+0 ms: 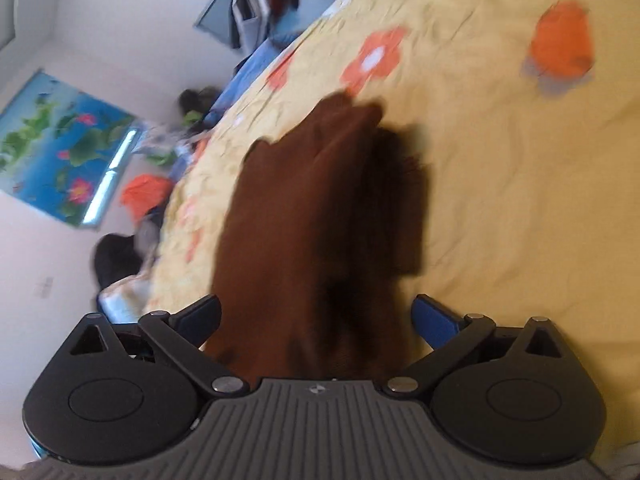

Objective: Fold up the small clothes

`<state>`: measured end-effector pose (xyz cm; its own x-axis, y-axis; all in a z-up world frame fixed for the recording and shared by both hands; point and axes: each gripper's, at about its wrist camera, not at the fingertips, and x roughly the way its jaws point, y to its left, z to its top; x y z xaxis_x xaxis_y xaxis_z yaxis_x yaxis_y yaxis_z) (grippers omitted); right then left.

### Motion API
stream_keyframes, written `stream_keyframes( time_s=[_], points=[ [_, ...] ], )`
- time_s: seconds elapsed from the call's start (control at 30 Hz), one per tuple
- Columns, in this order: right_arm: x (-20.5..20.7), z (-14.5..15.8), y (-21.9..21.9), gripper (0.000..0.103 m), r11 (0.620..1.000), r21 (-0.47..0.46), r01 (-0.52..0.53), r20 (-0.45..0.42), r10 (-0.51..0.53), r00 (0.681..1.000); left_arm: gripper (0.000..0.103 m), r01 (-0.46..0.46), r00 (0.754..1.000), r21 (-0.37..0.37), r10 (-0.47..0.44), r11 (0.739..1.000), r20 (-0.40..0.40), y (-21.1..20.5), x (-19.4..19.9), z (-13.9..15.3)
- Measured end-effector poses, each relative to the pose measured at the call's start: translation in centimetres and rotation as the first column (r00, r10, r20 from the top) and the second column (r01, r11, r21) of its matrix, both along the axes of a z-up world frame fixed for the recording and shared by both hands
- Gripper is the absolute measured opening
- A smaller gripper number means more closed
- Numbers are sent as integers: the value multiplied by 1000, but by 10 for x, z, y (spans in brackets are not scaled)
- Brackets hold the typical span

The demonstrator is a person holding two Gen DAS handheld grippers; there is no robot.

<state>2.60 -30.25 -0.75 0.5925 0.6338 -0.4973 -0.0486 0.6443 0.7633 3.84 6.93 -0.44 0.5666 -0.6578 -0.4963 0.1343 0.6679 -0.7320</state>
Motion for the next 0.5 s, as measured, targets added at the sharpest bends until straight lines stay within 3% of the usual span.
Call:
stream_keyframes(
  time_s=[0.03, 0.07, 0.1, 0.13, 0.2, 0.3, 0.37, 0.43, 0.5],
  points=[
    [3, -3, 5, 87, 1000, 21, -8, -4, 8, 1000, 57, -5, 999, -4, 5, 1000, -36, -1, 5, -2],
    [7, -6, 11, 78, 999, 28, -20, -17, 20, 1000, 34, -6, 996, -4, 5, 1000, -85, -3, 10, -5],
    [11, -8, 15, 48, 1000, 14, -28, -35, 29, 999, 30, -8, 993, -17, 6, 1000, -117, -1, 13, -7],
    [15, -11, 19, 29, 999, -15, -37, -57, 36, 998, 27, -8, 991, -32, 3, 999, -130, 1, 14, -8],
    [15, -11, 23, 28, 998, -35, -54, -47, 53, 998, 20, 10, 991, -9, -12, 1000, -133, 4, 6, 1],
    [-6, 7, 28, 27, 993, -54, -109, 4, 109, 994, 19, 66, 996, 41, -63, 997, -71, 10, -21, 20],
    [-19, 9, 33, 27, 988, -60, -140, 5, 141, 990, 19, 94, 994, 88, -89, 992, -61, 12, -34, 18],
    [-29, -1, 37, 31, 986, -87, -146, -34, 143, 989, 22, 87, 996, 197, -80, 977, -42, 7, -42, 8],
    [-30, -4, 36, 43, 990, -38, -133, -17, 132, 991, 28, 71, 997, 222, -73, 972, -2, 5, -50, 12]
  ],
)
